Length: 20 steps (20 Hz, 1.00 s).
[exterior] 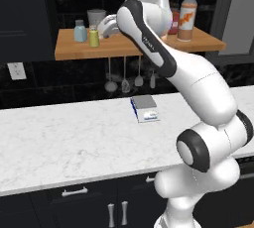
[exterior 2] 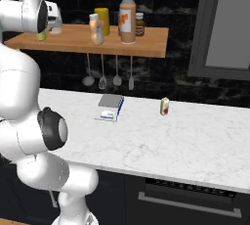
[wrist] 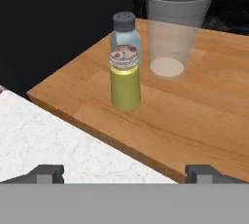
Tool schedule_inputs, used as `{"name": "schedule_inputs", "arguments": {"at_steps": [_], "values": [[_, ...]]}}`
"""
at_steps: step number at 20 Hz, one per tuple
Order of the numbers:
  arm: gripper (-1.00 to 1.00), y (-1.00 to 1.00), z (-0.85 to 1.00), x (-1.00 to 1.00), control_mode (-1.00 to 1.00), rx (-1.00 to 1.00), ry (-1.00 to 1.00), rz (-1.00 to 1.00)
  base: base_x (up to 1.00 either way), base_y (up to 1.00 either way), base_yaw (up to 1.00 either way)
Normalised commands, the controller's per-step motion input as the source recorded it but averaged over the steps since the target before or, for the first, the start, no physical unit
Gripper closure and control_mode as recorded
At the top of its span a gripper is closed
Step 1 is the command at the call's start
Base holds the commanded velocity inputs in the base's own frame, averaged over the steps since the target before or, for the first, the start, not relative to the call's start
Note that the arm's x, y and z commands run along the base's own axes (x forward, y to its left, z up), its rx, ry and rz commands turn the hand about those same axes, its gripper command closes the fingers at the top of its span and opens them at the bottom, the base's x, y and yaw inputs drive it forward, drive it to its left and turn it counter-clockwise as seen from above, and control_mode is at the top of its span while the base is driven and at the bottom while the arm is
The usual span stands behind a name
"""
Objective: Put the shaker and condiment bottle from the counter next to their counterparts in the cabinet.
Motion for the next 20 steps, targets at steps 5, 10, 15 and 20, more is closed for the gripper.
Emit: {"name": "schedule_inputs", "arguments": {"at_steps": [5,10,15,20], "values": [[-1.0,-0.78,0.0,-0.82,-1.0,0.0,0.0,0.0,0.0,0.0,0.0],[-1.0,-0.79,0.0,-0.91,-1.0,0.0,0.0,-0.03,0.0,0.0,0.0],[-1.0,-0.74,0.0,-0.99,-1.0,0.0,0.0,-0.04,0.0,0.0,0.0],[-1.0,-0.55,0.0,-1.0,-1.0,0.0,0.0,-0.1,0.0,0.0,0.0]]}}
